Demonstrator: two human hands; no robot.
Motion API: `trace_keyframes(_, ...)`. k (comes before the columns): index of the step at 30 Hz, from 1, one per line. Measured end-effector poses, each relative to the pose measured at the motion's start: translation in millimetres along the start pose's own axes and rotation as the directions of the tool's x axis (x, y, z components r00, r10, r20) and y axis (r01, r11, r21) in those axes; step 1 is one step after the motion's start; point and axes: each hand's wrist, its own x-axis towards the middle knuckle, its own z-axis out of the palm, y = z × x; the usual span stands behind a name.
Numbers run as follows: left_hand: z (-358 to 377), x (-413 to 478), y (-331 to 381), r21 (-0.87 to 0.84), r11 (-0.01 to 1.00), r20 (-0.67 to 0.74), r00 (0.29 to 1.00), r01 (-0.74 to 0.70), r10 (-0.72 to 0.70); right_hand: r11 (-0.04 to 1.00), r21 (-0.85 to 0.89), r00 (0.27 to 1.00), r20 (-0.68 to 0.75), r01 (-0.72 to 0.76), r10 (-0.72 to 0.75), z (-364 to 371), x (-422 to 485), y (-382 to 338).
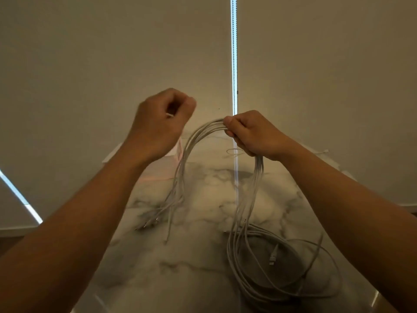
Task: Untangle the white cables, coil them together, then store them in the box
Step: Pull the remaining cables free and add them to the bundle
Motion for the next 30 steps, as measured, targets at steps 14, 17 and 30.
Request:
trace_keyframes(14, 42, 42, -7, -0.127, 0.978, 0.203, 0.969, 0.167, -0.139, 0.887, 0.439, 0.983, 0.169, -0.141, 0.073, -13, -9, 7)
trace_keyframes(17, 19, 59, 0, -0.253, 0.940, 0.075, 0.973, 0.229, -0.217, 0.864, 0.494, 0.983, 0.185, -0.099, 0.007, -11, -8, 4)
trace_keyframes(30, -55, 39, -45, -0.551, 0.766, -0.035, 0.907, 0.333, -0.419, 0.875, 0.469, 0.982, 0.182, -0.123, 0.041, -44, 14, 22)
